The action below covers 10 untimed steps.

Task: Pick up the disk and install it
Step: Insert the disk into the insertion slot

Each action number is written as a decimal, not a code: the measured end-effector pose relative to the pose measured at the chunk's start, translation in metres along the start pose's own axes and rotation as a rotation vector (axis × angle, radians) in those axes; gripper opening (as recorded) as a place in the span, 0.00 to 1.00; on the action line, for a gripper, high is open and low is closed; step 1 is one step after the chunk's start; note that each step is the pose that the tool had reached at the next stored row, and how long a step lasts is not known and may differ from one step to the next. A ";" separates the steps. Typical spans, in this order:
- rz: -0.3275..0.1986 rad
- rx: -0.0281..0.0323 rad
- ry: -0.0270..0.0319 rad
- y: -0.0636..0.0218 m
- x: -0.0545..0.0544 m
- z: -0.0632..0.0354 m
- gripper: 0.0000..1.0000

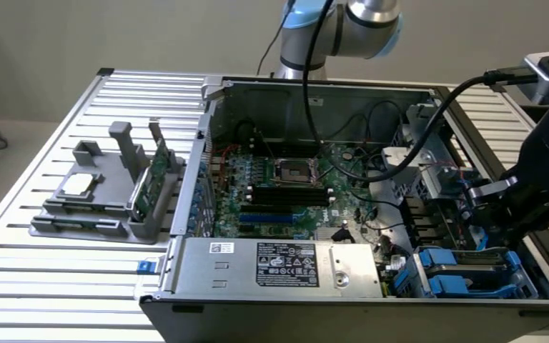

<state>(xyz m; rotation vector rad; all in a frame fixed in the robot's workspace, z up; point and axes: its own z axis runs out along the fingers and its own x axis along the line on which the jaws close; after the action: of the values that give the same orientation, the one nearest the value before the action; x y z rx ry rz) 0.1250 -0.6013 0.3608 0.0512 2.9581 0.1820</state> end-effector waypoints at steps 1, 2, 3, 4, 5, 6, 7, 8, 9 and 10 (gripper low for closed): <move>0.000 -0.0002 0.0000 -0.0001 0.002 -0.0002 0.27; 0.001 -0.0002 -0.0001 -0.0001 0.003 -0.0005 0.27; 0.001 0.0001 -0.0002 -0.0002 0.005 -0.0008 0.27; 0.005 0.0005 -0.0005 -0.0002 0.006 -0.0010 0.27; 0.009 0.0014 -0.0011 -0.0002 0.007 -0.0012 0.27; 0.015 0.0024 -0.0018 -0.0002 0.008 -0.0014 0.27; 0.022 0.0036 -0.0028 -0.0002 0.009 -0.0015 0.27; 0.029 0.0047 -0.0037 -0.0002 0.010 -0.0016 0.27; 0.036 0.0058 -0.0045 -0.0002 0.011 -0.0018 0.27; 0.041 0.0060 -0.0051 -0.0002 0.011 -0.0020 0.27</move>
<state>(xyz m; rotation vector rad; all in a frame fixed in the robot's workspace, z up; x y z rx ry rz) 0.1133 -0.6013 0.3607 0.1136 2.9542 0.1783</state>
